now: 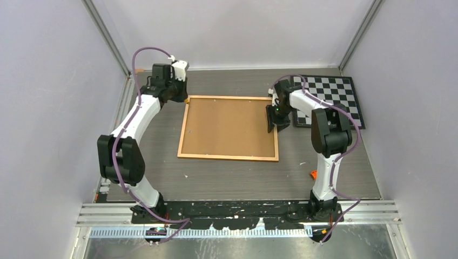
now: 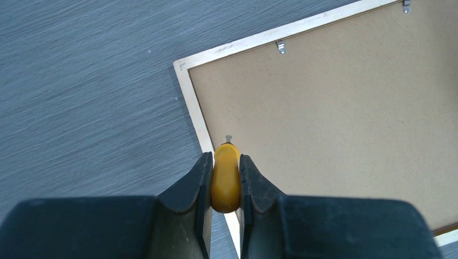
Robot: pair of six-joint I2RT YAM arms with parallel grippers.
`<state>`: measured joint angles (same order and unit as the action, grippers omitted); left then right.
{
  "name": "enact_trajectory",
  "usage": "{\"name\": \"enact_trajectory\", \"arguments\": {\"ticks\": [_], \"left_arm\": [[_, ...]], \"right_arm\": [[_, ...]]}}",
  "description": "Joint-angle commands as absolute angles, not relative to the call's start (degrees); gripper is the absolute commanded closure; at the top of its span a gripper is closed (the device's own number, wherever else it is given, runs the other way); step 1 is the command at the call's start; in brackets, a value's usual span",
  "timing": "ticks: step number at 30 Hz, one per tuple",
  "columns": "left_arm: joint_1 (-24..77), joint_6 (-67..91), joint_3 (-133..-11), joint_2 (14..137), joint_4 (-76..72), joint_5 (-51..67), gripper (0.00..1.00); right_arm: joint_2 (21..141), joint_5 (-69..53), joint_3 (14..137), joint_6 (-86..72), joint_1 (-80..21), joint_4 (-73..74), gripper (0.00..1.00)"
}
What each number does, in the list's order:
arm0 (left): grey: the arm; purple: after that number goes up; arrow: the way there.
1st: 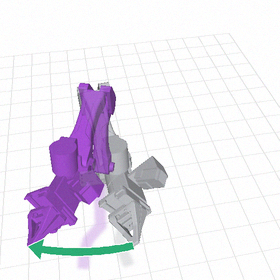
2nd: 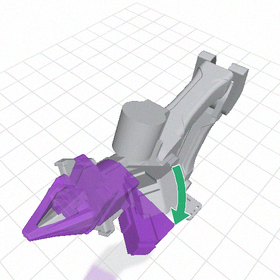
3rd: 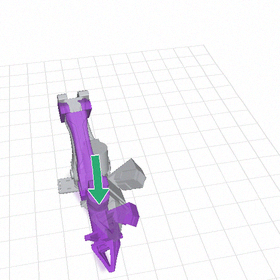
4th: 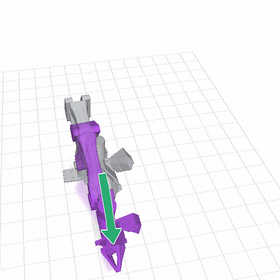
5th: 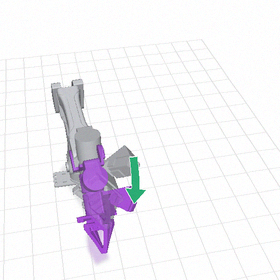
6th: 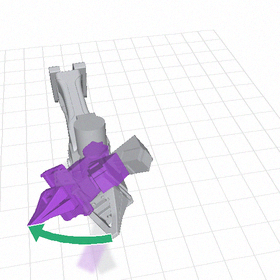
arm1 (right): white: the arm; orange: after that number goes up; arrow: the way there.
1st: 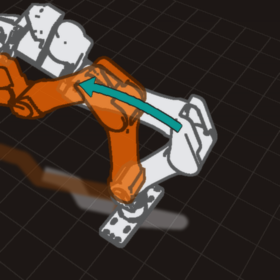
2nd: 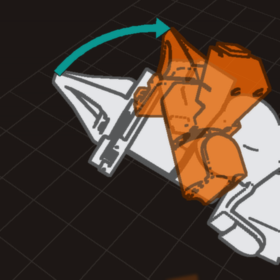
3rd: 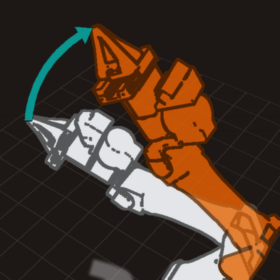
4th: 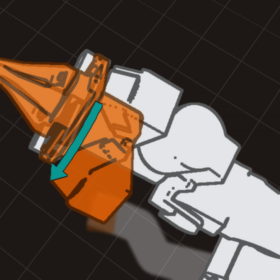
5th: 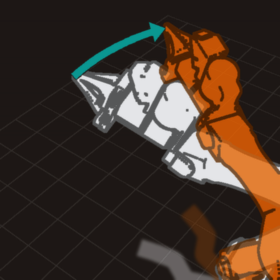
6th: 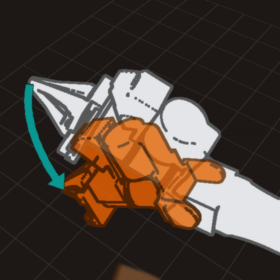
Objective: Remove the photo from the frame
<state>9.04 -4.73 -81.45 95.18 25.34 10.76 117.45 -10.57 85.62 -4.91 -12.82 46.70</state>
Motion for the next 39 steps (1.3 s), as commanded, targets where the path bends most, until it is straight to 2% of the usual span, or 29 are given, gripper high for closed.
{"name": "enact_trajectory", "arguments": {"ticks": [1, 4, 5, 7, 11, 15, 21, 25, 30, 31, 33, 35, 36, 37, 39], "left_arm": [[8.11, -4.47, -80.98, 91.26, 25.09, 10.1, 1.0], [7.76, -4.57, -80.53, 90.85, 26.11, 10.26, 1.0], [7.6, -4.57, -80.32, 90.6, 26.31, 10.35, 1.0], [7.31, -4.55, -79.55, 90.13, 26.58, 10.45, 1.0], [6.67, -4.8, -78.55, 88.99, 26.86, 10.67, 1.0], [6.14, -4.83, -78.15, 88.48, 27.46, 11.22, 1.0], [5.12, -4.5, -77.2, 87.61, 28.39, 12.25, 1.0], [4.17, -4.32, -76.75, 86.64, 29.29, 12.49, 1.0], [2.4, -4.06, -75.08, 84.95, 30.03, 12.4, 1.0], [2.15, -4.0, -74.81, 84.61, 30.22, 12.31, 1.0], [1.58, -3.76, -74.33, 84.14, 30.56, 12.18, 1.0], [1.14, -3.4, -74.15, 83.73, 30.67, 12.13, 1.0], [0.87, -3.23, -73.99, 83.68, 30.41, 11.99, 1.0], [0.73, -2.99, -73.88, 83.72, 30.2, 11.98, 1.0], [0.56, -1.89, -73.94, 84.1, 29.85, 11.95, 1.0]], "right_arm": [[116.22, -10.13, 82.6, -2.61, -13.44, 46.56, 0.63], [116.9, -9.89, 83.47, 2.66, -12.97, 48.44, 0.9], [117.07, -9.85, 83.98, 4.61, -12.37, 48.74, 0.95], [117.56, -9.87, 85.89, 9.01, -11.17, 49.91, 0.99], [121.24, -9.82, 94.63, 18.57, -7.89, 54.2, 0.99], [126.67, -14.9, 107.16, 28.21, -5.63, 60.51, 0.99], [136.5, -20.63, 125.88, 35.37, -10.28, 67.27, 0.98], [138.99, -17.54, 128.67, 38.14, -17.37, 61.66, 0.99], [141.97, -11.97, 131.29, 38.14, -21.57, 49.43, 0.98], [142.98, -10.2, 132.69, 37.4, -22.03, 47.06, 0.95], [145.01, -6.62, 137.95, 34.42, -22.32, 44.14, 0.81], [145.96, -3.55, 143.4, 30.74, -22.2, 44.13, 0.6], [145.06, -2.49, 144.07, 28.68, -21.97, 44.23, 0.45], [143.24, -1.87, 143.11, 26.15, -21.69, 44.28, 0.34], [137.29, -2.37, 137.58, 19.21, -21.02, 44.38, 0.24]]}}
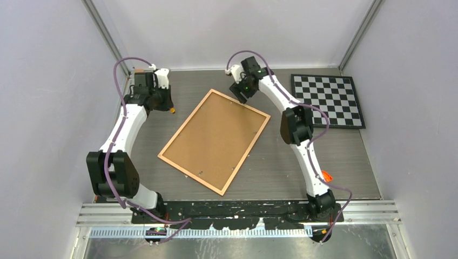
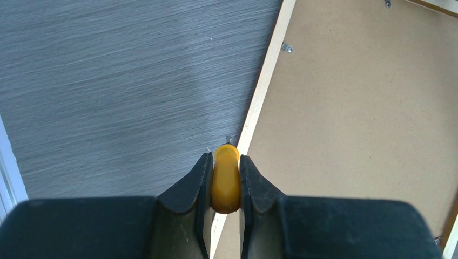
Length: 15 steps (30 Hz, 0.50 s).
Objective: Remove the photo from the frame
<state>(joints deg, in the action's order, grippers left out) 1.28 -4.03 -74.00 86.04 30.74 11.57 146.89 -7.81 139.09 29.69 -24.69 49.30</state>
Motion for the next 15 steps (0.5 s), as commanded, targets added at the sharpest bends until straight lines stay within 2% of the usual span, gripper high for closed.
{"name": "enact_trajectory", "arguments": {"ticks": [1, 8, 15], "left_arm": [[0.53, -1.25, -74.08, 84.32, 29.63, 12.03, 1.0], [0.44, 1.58, -73.74, 84.31, 27.94, 12.45, 1.0], [0.35, 2.21, -73.61, 84.46, 27.88, 13.64, 1.0]], "right_arm": [[132.41, -3.11, 133.49, 16.21, -20.62, 44.38, 0.21], [112.15, -10.69, 100.35, -2.68, -18.32, 44.4, 0.18], [110.14, -17.24, 91.09, -9.09, -18.12, 45.31, 0.18]]}}
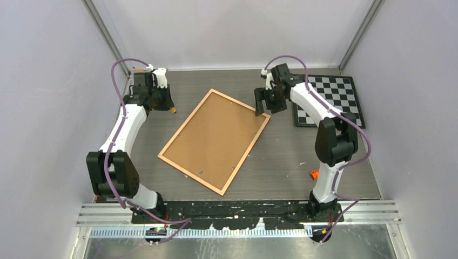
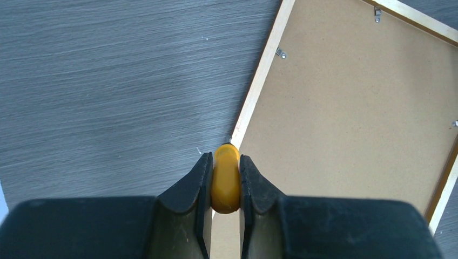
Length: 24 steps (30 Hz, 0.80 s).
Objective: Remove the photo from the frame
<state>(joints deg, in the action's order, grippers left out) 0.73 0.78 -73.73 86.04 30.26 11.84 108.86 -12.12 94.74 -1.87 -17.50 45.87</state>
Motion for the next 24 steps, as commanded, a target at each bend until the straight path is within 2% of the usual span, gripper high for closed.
{"name": "enact_trajectory", "arguments": {"ticks": [1, 5, 12, 18, 24], "left_arm": [[0.35, 2.59, -73.66, 84.4, 27.82, 13.78, 1.0], [0.35, 2.46, -73.6, 83.99, 28.15, 13.54, 1.0], [0.35, 0.7, -72.72, 82.49, 27.9, 13.23, 1.0], [0.35, 1.48, -71.9, 82.55, 27.4, 13.33, 1.0], [0.35, 0.26, -72.42, 82.71, 27.5, 14.49, 1.0]], "right_arm": [[110.67, -17.7, 91.06, -10.25, -18.14, 44.76, 0.18], [113.67, -17.63, 91.72, -15.27, -18.19, 42.97, 0.21], [117.43, -9.19, 91.61, -20.45, -18.19, 43.04, 0.33], [121.46, -4.95, 93.06, -22.46, -18.13, 43.52, 0.37], [128.35, -2.6, 101.62, -17.0, -12.94, 46.6, 0.63]]}}
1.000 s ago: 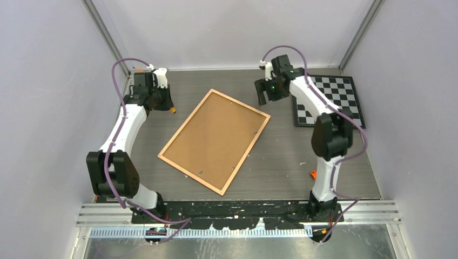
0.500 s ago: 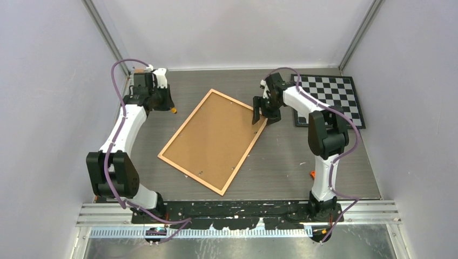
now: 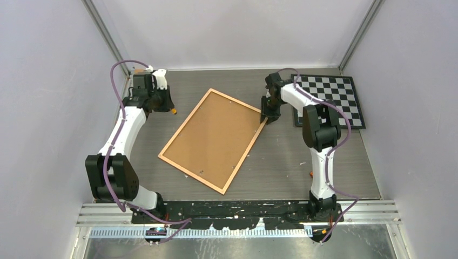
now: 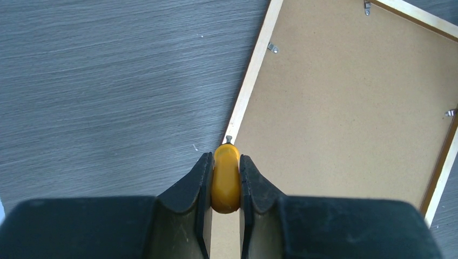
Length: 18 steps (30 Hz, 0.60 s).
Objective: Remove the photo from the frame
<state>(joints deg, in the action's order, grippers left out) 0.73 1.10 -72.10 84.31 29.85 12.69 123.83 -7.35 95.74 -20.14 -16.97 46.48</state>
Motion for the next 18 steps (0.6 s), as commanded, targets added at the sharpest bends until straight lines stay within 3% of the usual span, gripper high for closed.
{"name": "enact_trajectory", "arguments": {"ticks": [1, 4, 10, 15, 18], "left_arm": [[0.35, -0.48, -72.38, 82.67, 27.56, 15.15, 1.0], [0.35, -3.05, -71.78, 82.64, 27.47, 18.57, 1.0], [2.63, -8.38, -69.33, 82.98, 25.44, 21.76, 1.0], [5.06, -12.49, -69.33, 83.36, 26.52, 23.67, 1.0], [7.07, -16.21, -68.65, 82.7, 28.04, 26.75, 1.0]], "right_arm": [[129.68, -3.15, 103.66, -15.57, -11.67, 46.81, 0.68], [133.94, -6.4, 111.39, -10.04, -9.29, 47.68, 0.76], [143.9, -12.72, 131.79, -3.96, -10.14, 51.41, 0.76], [142.37, -13.17, 135.6, -4.44, -10.88, 49.31, 0.41], [136.66, -14.7, 129.14, -4.31, -10.79, 48.94, 0.31]]}}
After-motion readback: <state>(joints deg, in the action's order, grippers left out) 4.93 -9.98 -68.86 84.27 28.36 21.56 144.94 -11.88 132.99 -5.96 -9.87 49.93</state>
